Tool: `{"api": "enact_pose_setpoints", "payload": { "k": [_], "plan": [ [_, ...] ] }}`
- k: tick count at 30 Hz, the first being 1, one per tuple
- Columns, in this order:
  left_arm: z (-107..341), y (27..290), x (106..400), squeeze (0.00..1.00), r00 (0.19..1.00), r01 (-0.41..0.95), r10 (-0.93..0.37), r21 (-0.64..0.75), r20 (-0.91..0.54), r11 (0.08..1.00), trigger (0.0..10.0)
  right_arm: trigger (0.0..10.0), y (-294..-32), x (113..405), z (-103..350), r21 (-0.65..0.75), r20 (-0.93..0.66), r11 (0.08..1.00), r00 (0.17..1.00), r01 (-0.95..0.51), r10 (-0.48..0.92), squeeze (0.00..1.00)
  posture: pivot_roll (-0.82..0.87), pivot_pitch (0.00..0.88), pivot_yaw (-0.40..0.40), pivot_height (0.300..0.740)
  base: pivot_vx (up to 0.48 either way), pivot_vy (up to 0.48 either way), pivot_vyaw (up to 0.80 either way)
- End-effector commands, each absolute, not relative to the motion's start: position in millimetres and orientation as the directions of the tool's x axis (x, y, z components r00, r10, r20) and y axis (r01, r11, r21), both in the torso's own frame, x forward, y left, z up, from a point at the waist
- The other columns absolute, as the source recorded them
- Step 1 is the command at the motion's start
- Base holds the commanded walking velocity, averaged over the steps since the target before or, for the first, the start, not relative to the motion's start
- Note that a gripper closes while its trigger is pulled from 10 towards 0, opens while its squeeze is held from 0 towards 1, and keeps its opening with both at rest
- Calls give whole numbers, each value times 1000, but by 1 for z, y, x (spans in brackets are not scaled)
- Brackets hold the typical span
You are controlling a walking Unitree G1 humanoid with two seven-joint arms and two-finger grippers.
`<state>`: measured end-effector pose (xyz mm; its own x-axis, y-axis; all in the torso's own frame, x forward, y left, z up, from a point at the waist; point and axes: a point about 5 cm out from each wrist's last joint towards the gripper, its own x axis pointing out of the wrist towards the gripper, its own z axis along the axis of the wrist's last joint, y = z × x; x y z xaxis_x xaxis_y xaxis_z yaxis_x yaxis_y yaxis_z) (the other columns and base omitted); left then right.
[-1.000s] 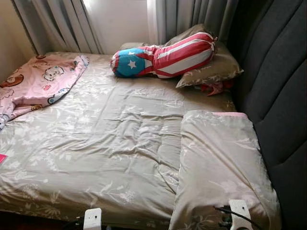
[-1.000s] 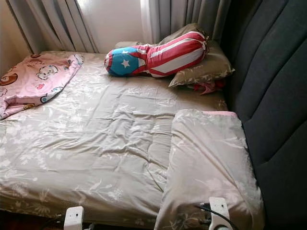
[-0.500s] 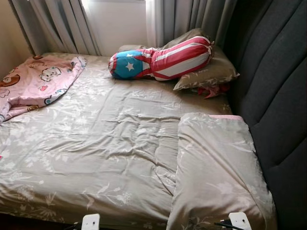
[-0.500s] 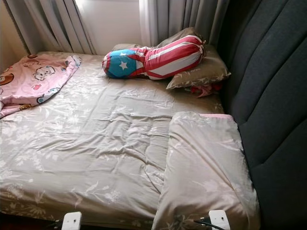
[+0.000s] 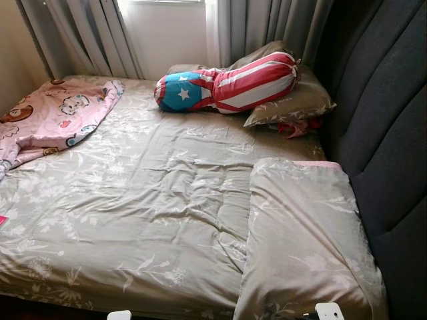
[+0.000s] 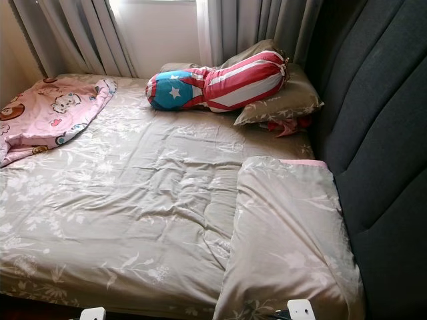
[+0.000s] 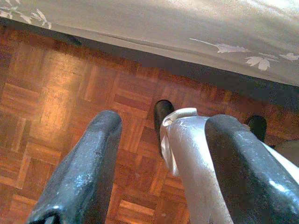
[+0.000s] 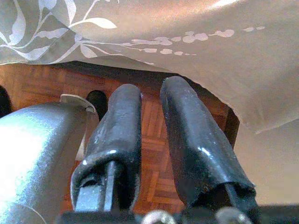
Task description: Clean up the room
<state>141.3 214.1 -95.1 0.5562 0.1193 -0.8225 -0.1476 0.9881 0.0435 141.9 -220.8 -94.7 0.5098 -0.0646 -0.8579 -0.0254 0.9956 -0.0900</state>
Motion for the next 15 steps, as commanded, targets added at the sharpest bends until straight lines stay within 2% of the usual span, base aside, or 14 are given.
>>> {"api": "enact_pose_setpoints", "payload": {
  "k": [1,15],
  "plan": [
    [-96,214,141,0,543,-139,119,51,-831,989,10000,10000,-223,140,-95,-95,-857,995,511,-24,-69,0,-84,0,-19,740,0,0,0],
    [-89,191,170,0,576,-116,99,39,-812,993,10000,10000,-219,140,-96,-80,-859,996,509,-28,-55,0,-74,1,-18,740,0,36,0]
  ]
}}
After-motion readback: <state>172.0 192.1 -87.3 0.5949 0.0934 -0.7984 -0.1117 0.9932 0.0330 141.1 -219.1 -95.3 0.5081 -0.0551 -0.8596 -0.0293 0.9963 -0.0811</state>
